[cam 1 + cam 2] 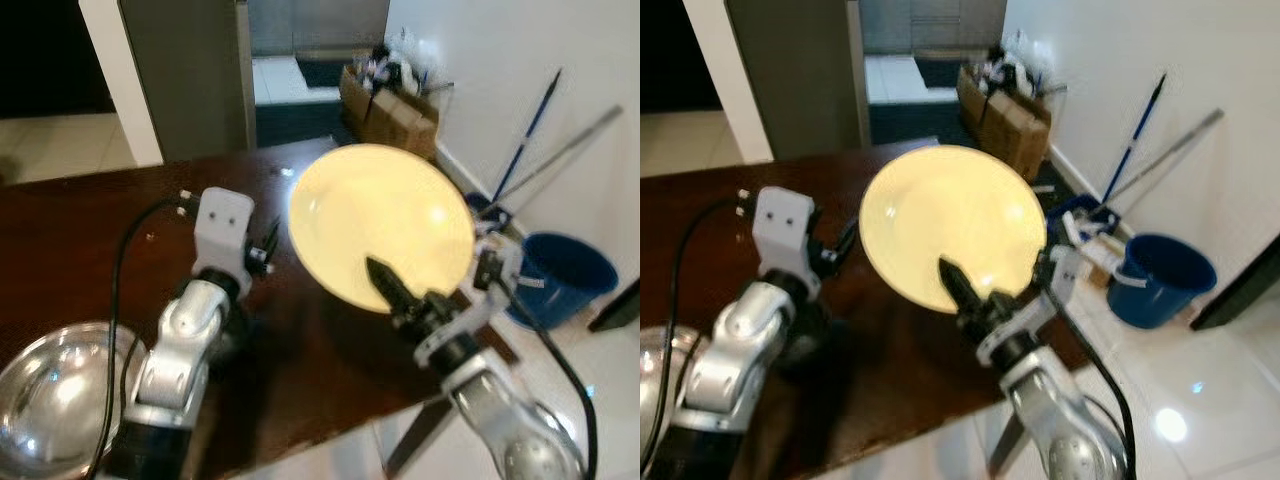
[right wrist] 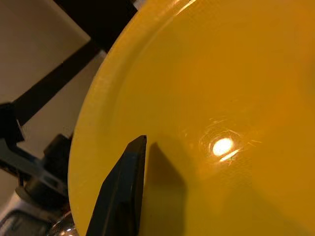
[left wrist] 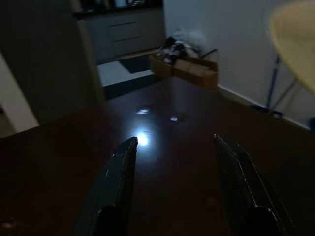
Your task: Setting the table
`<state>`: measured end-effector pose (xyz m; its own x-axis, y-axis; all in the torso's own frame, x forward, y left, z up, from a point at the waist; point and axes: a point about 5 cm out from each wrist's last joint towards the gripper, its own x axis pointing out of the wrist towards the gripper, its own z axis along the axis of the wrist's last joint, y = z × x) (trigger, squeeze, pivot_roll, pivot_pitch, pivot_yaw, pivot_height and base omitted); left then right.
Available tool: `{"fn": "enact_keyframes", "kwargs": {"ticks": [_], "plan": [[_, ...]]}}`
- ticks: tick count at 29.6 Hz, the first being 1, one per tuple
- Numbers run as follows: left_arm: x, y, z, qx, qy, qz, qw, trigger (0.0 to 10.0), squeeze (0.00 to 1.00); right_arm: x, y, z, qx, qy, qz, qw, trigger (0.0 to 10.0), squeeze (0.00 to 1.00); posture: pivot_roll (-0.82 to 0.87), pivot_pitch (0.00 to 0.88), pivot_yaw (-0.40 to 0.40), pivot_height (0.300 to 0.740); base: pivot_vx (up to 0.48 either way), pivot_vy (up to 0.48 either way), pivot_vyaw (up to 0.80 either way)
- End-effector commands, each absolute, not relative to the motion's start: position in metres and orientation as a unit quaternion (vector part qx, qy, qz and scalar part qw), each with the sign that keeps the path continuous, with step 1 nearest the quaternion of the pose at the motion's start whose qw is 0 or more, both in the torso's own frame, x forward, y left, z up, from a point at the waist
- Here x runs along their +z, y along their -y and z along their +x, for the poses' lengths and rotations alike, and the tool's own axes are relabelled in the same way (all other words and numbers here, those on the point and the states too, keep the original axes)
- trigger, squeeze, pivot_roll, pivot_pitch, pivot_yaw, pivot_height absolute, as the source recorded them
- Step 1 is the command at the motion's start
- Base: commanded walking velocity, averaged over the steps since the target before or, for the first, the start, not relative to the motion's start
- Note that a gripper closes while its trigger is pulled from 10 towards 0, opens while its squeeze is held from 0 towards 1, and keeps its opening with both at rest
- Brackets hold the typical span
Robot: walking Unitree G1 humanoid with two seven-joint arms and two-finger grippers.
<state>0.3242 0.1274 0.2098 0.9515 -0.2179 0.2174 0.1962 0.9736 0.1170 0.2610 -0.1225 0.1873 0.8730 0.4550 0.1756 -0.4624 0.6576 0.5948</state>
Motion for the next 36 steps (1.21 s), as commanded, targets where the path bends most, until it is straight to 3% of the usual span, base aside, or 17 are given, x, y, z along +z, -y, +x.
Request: {"fn": "enact_keyframes", "kwargs": {"ticks": [1, 9, 10, 12, 16, 19, 30, 31, 32, 33, 34, 35, 36], "plan": [[0.214, -0.127, 0.324, -0.113, 0.125, 0.051, 0.984, 10.0, 0.0, 0.182, 0.132, 0.261, 0.234, -0.008, 0.33, 0.914, 10.0, 0.0, -0.12, 0.0, 0.067, 0.74, 0.0, 0.0, 0.0], [0.225, -0.155, 0.329, -0.081, 0.132, 0.107, 0.982, 10.0, 0.0, 0.169, 0.145, 0.267, 0.193, -0.04, 0.32, 0.927, 10.0, 0.0, -0.11, 0.0, 0.071, 0.74, 0.0, 0.0, 0.0], [0.235, -0.177, 0.331, -0.059, 0.133, 0.125, 0.981, 10.0, 0.0, 0.163, 0.149, 0.27, 0.193, -0.057, 0.308, 0.93, 10.0, 0.0, -0.1, 0.0, 0.071, 0.74, 0.0, 0.0, 0.0], [0.243, -0.193, 0.33, -0.053, 0.133, 0.14, 0.98, 10.0, 0.0, 0.157, 0.15, 0.273, 0.205, -0.073, 0.297, 0.93, 10.0, 0.0, -0.08, 0.0, 0.071, 0.74, 0.0, 0.0, 0.0], [0.249, -0.202, 0.328, -0.07, 0.125, 0.152, 0.978, 10.0, 0.0, 0.153, 0.147, 0.275, 0.225, -0.09, 0.292, 0.925, 10.0, 0.0, -0.06, 0.0, 0.072, 0.74, 0.0, 0.0, 0.0], [0.248, -0.209, 0.317, -0.131, 0.094, 0.176, 0.971, 10.0, 0.0, 0.141, 0.142, 0.282, 0.247, -0.121, 0.27, 0.923, 10.0, 0.0, -0.03, 0.0, 0.078, 0.74, 0.0, 0.0, 0.0], [0.249, -0.206, 0.302, -0.193, 0.064, 0.199, 0.959, 10.0, 0.0, 0.125, 0.157, 0.309, 0.223, -0.133, 0.226, 0.939, 10.0, 0.0, 0.02, 0.048, 0.112, 0.74, 0.0, 0.0, 0.0], [0.25, -0.205, 0.301, -0.196, 0.063, 0.199, 0.958, 10.0, 0.0, 0.124, 0.16, 0.312, 0.22, -0.132, 0.218, 0.942, 10.0, 0.09, 0.03, 0.047, 0.115, 0.74, 0.0, 0.0, 0.0], [0.25, -0.204, 0.3, -0.198, 0.06, 0.199, 0.958, 10.0, 0.0, 0.122, 0.162, 0.315, 0.218, -0.132, 0.212, 0.943, 10.0, 0.09, 0.03, 0.047, 0.115, 0.74, 0.0, 0.0, 0.0], [0.251, -0.204, 0.3, -0.199, 0.059, 0.198, 0.958, 10.0, 0.0, 0.121, 0.163, 0.316, 0.216, -0.132, 0.209, 0.944, 10.0, 0.39, 0.03, 0.045, 0.117, 0.74, 0.0, 0.0, 0.0], [0.251, -0.204, 0.299, -0.198, 0.059, 0.196, 0.959, 10.0, 0.0, 0.121, 0.165, 0.318, 0.212, -0.13, 0.206, 0.946, 10.0, 0.39, 0.03, 0.045, 0.117, 0.74, 0.0, 0.0, 0.0], [0.251, -0.204, 0.299, -0.198, 0.059, 0.195, 0.959, 10.0, 0.0, 0.121, 0.166, 0.319, 0.21, -0.129, 0.205, 0.947, 10.0, 0.64, 0.03, 0.044, 0.117, 0.74, 0.0, 0.0, 0.0], [0.252, -0.203, 0.299, -0.198, 0.058, 0.194, 0.959, 10.0, 0.0, 0.121, 0.167, 0.32, 0.209, -0.127, 0.205, 0.948, 10.0, 0.81, 0.03, 0.044, 0.117, 0.74, 0.0, 0.0, 0.0]]}}
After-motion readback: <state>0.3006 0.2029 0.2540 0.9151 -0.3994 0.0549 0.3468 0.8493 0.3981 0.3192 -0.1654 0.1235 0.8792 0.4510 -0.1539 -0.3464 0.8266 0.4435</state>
